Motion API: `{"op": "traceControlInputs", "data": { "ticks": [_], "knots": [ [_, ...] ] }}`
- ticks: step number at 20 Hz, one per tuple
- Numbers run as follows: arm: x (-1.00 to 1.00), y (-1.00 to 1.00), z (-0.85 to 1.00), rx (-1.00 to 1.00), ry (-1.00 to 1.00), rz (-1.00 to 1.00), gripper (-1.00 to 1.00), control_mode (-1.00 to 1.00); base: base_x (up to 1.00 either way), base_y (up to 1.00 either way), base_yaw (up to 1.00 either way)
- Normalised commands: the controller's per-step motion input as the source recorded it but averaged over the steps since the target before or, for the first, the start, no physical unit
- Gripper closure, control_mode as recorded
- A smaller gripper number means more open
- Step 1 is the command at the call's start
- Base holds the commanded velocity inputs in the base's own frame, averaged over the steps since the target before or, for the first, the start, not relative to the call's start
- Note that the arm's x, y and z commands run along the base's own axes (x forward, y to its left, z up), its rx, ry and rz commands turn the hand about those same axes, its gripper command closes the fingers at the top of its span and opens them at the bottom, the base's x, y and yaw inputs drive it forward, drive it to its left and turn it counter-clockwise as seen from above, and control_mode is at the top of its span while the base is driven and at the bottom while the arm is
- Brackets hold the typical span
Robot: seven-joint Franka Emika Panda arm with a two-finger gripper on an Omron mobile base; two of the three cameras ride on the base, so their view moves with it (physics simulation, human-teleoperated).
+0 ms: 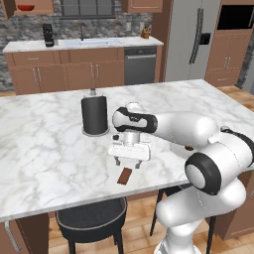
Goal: Take the cinnamon bottle from the cabinet and place it on the dining table, next to the plate with the cupcake. Then take the chocolate from the dining counter and place it on the cupcake plate.
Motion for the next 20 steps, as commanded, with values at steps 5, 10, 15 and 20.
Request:
{"op": "traceControlInputs", "data": {
  "ticks": [5,10,15,20],
  "knots": [
    [-0.09,0.02,-0.08,-0.01,0.0,-0.44,-1.0,-1.0,0.0,0.0,0.0],
    [-0.09,0.09,-0.11,-0.15,-0.03,-0.2,-1.0,-1.0,0.0,0.0,0.0],
    [-0.09,0.0,-0.17,-0.21,-0.11,0.07,-1.0,-1.0,0.0,0.0,0.0],
    [0.19,-0.03,-0.21,-0.23,-0.06,0.16,-1.0,-1.0,0.0,0.0,0.0]
  ]
}}
